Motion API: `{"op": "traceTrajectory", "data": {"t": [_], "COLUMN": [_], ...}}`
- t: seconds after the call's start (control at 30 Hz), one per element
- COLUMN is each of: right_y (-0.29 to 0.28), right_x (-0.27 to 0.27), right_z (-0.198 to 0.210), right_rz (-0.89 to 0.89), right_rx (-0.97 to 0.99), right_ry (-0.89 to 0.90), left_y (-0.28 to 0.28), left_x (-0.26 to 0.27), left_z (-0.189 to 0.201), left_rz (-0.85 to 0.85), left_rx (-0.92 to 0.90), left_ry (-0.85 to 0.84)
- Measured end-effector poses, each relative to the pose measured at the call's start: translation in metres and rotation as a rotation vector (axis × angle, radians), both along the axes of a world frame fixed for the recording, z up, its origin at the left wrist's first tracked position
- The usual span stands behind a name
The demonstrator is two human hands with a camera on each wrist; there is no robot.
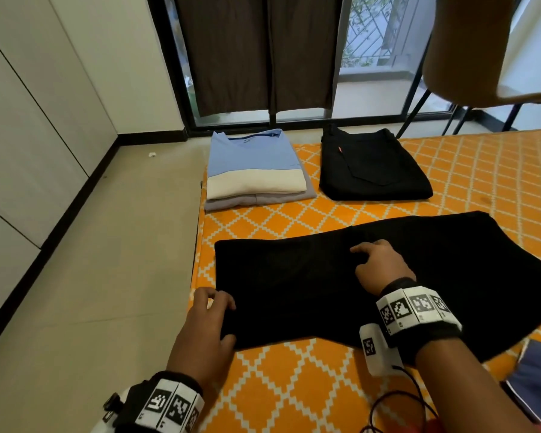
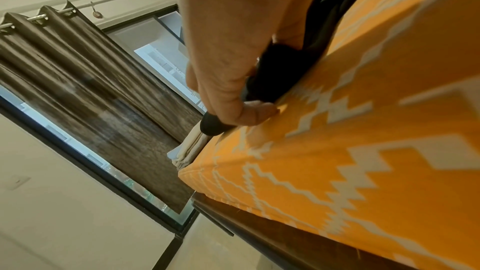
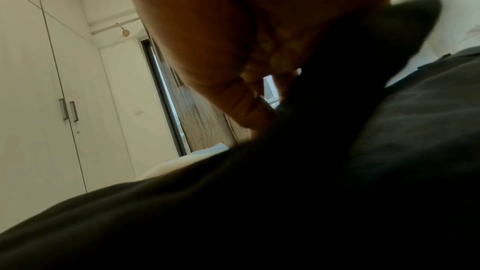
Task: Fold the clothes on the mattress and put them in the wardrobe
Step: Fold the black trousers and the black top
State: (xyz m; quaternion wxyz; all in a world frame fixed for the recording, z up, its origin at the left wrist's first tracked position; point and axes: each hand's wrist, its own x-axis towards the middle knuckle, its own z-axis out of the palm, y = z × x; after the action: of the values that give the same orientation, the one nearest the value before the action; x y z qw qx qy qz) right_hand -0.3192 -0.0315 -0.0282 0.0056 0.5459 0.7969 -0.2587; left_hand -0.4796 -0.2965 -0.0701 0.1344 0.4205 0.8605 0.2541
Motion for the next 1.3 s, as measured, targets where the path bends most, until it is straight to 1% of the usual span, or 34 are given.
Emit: {"op": "traceTrajectory", "data": {"t": [0.1,0.13,0.2,0.27,0.3,0.33,0.4,0.47,0.5,0.57,0.63,0.73,0.83,0.9,0.97,1.03,1.07,1.1,1.13,1.17,1.2,1.27,1.3], "right_y": [-0.012,-0.019,-0.037,-0.055,-0.062,-0.067,-0.078,-0.090,-0.096,-0.102,-0.099,-0.096,-0.104,-0.114,-0.126,-0.139,-0.143,-0.146,-0.148,-0.148,-0.149,-0.149,-0.148], "right_x": [-0.004,-0.007,-0.017,-0.027,-0.031,-0.033,-0.037,-0.041,-0.042,-0.043,-0.042,-0.042,-0.040,-0.039,-0.036,-0.033,-0.031,-0.030,-0.030,-0.029,-0.029,-0.031,-0.032], "right_z": [0.001,-0.004,-0.017,-0.033,-0.038,-0.040,-0.037,-0.035,-0.036,-0.044,-0.051,-0.055,-0.056,-0.054,-0.053,-0.057,-0.059,-0.059,-0.059,-0.057,-0.056,-0.054,-0.054], "right_rz": [0.068,0.132,0.318,0.478,0.530,0.566,0.639,0.766,0.835,0.927,0.941,0.957,0.992,1.028,1.069,1.099,1.098,1.095,1.091,1.086,1.082,1.062,1.039], "right_rx": [0.140,0.174,0.183,0.174,0.186,0.213,0.295,0.325,0.317,0.282,0.223,0.205,0.217,0.217,0.219,0.233,0.228,0.209,0.187,0.168,0.155,0.118,0.089], "right_ry": [-0.138,-0.149,-0.141,-0.144,-0.142,-0.114,0.025,0.133,0.116,-0.033,-0.139,-0.135,-0.138,-0.160,-0.185,-0.194,-0.189,-0.182,-0.175,-0.175,-0.175,-0.145,-0.116], "left_y": [-0.001,0.000,0.002,0.003,0.003,0.003,0.004,0.004,0.003,0.001,-0.003,-0.007,-0.016,-0.027,-0.040,-0.054,-0.060,-0.066,-0.070,-0.072,-0.071,-0.058,-0.048], "left_x": [-0.002,-0.002,-0.004,-0.005,-0.005,-0.004,-0.002,-0.002,-0.003,-0.007,-0.011,-0.011,-0.008,-0.005,-0.001,-0.002,-0.003,-0.005,-0.008,-0.009,-0.011,-0.013,-0.010], "left_z": [0.001,0.001,0.002,0.006,0.008,0.011,0.015,0.016,0.015,0.011,0.012,0.020,0.025,0.028,0.034,0.034,0.032,0.029,0.027,0.027,0.027,0.022,0.017], "left_rz": [-0.019,-0.015,0.006,0.066,0.108,0.147,0.192,0.201,0.199,0.214,0.239,0.258,0.230,0.206,0.144,0.032,-0.036,-0.086,-0.100,-0.070,-0.002,0.164,0.196], "left_rx": [-0.015,-0.006,0.035,0.110,0.155,0.197,0.257,0.246,0.207,0.066,-0.067,-0.179,-0.319,-0.413,-0.509,-0.616,-0.657,-0.678,-0.647,-0.547,-0.409,-0.113,0.011], "left_ry": [0.033,0.040,0.046,0.049,0.051,0.054,0.070,0.098,0.128,0.175,0.191,0.220,0.265,0.262,0.244,0.185,0.116,0.008,-0.122,-0.214,-0.216,0.002,0.091]}}
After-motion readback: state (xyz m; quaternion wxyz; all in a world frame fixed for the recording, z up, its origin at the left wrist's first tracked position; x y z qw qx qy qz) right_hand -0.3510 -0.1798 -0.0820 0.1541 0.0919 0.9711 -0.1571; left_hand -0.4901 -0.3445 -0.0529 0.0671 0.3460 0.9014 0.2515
